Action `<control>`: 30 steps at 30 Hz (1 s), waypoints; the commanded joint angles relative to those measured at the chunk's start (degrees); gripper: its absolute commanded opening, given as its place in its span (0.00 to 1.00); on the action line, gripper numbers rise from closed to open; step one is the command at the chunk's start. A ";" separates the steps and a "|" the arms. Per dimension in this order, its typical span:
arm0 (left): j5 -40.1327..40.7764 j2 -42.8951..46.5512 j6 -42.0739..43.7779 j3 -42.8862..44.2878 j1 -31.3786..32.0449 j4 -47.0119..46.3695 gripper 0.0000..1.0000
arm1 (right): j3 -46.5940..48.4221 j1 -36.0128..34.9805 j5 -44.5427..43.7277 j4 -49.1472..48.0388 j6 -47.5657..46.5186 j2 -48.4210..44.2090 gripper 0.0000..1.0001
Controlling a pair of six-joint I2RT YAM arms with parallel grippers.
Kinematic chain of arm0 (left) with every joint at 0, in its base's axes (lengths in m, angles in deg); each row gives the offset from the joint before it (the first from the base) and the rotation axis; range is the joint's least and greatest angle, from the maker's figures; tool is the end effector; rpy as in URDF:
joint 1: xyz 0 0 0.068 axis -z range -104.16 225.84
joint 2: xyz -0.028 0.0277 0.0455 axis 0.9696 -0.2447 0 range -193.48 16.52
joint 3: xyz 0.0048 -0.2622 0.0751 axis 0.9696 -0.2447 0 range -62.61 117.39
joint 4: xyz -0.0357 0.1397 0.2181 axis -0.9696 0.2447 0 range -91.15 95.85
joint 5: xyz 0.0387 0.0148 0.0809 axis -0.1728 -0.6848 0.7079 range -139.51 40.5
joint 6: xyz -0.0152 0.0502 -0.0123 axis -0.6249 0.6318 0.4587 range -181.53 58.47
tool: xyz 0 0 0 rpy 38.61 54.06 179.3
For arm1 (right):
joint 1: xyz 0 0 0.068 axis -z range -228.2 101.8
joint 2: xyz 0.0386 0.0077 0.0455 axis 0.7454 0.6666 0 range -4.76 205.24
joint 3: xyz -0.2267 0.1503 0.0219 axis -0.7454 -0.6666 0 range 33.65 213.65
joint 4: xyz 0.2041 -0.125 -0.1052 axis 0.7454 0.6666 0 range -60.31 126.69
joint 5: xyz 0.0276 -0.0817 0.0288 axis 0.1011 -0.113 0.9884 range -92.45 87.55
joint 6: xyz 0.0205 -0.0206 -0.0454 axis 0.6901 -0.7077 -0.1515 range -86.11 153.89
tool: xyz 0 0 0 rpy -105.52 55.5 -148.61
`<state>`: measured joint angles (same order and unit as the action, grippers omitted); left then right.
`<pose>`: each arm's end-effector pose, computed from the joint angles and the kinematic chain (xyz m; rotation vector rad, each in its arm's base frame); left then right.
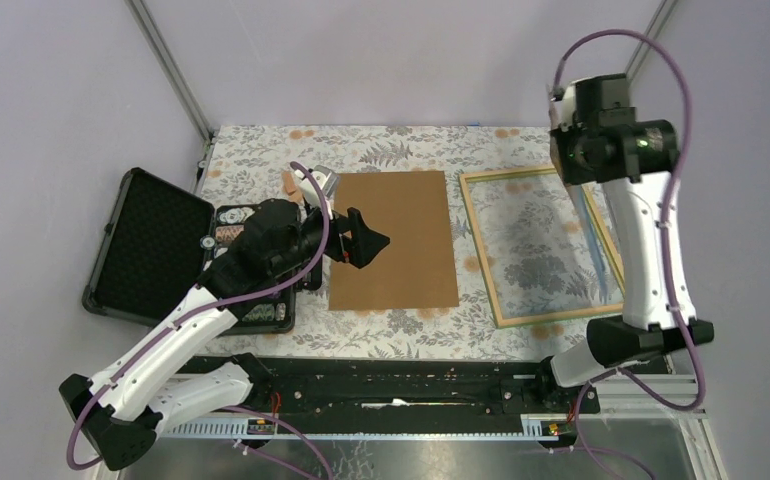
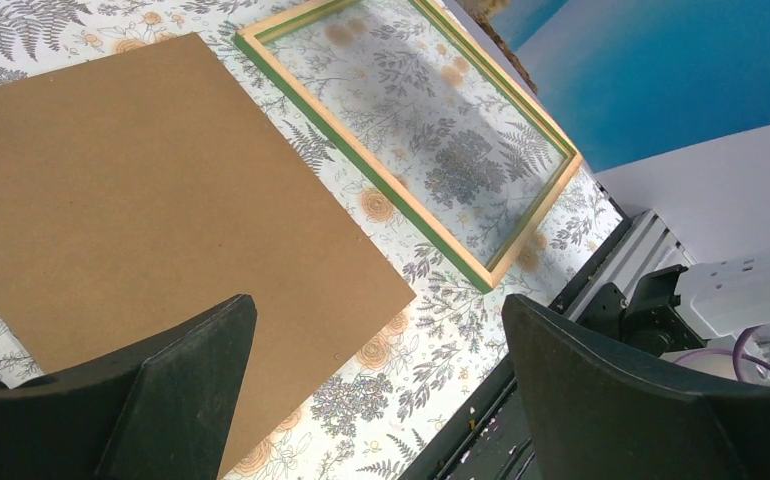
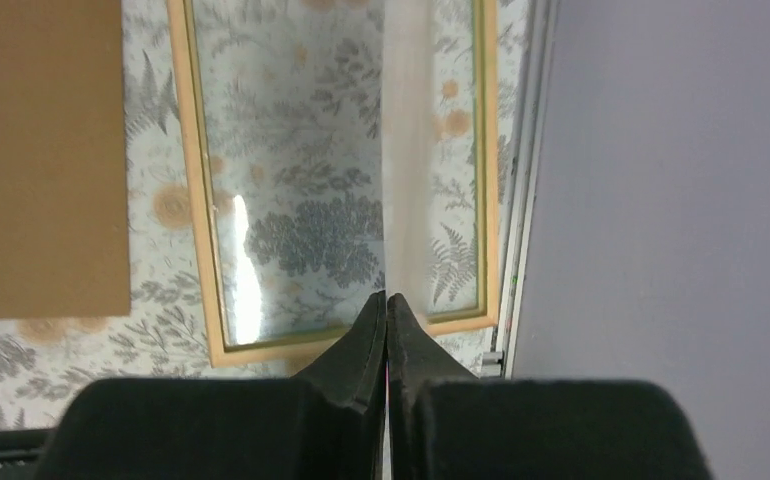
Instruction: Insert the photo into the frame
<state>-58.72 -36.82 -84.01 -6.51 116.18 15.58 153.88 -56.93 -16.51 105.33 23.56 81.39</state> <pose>0.1565 -0.1404 0.3706 0.4148 1.8651 -0.9078 0.2512 0.0299 0.4919 -0.2532 2.2733 -0.2959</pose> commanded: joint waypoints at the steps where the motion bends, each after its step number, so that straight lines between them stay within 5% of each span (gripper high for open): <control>1: 1.28 0.72 1.34 0.15 0.25 -1.70 0.99 | -8.71 -4.13 -5.24 0.90 -0.01 5.70 0.00; 9: 2.97 0.27 2.17 0.17 0.25 -0.85 0.99 | -29.28 -11.75 -13.23 -16.56 12.43 4.90 0.00; 16: 2.41 -0.59 2.09 0.15 0.18 -0.80 0.99 | -41.12 -16.85 -15.63 -27.16 8.48 6.26 0.00; 30: 2.36 -1.80 2.09 0.07 -0.42 -0.59 0.99 | -39.49 -16.91 -21.96 -31.92 -1.93 12.80 0.00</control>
<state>-56.62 -38.37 -82.70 -6.51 116.15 16.41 111.89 -73.67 -34.00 76.13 25.18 92.95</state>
